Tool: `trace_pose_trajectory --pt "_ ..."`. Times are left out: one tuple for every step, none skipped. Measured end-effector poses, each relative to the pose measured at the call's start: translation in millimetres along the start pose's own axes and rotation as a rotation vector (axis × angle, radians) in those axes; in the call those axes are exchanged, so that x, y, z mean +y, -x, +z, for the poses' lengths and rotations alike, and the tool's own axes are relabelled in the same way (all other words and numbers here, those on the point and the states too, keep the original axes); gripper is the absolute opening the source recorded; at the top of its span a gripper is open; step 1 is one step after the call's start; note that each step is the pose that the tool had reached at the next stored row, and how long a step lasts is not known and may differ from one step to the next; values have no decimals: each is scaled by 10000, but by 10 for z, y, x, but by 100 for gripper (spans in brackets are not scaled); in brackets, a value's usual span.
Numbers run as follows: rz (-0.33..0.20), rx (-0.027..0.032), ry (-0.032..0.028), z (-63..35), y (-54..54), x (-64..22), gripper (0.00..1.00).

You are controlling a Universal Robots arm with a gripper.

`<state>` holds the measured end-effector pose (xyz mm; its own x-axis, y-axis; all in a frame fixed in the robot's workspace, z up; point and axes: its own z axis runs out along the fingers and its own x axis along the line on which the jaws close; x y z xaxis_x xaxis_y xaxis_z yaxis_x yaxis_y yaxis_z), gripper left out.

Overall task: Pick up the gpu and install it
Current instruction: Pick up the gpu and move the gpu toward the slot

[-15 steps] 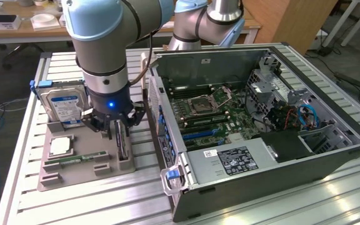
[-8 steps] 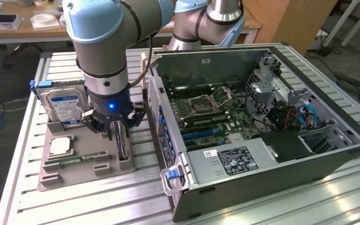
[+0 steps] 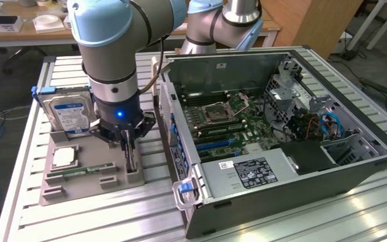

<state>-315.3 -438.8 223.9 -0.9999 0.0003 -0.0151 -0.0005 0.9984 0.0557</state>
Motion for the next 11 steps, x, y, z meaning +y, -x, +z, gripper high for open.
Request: trace_pose_trajectory --pt "0 0 0 0 0 0 27" --pt "1 0 1 0 0 0 27" --pt "0 -1 0 0 0 0 27" --pt "0 -1 1 0 0 0 27" --pt "0 -1 0 0 0 0 27" --pt "0 -1 1 0 0 0 27" --pt "0 0 1 0 0 0 27" --pt "0 -1 1 0 0 0 27" --pt "0 -1 1 0 0 0 27" --pt "0 -1 1 0 0 0 27" --pt "0 -1 1 0 0 0 27"
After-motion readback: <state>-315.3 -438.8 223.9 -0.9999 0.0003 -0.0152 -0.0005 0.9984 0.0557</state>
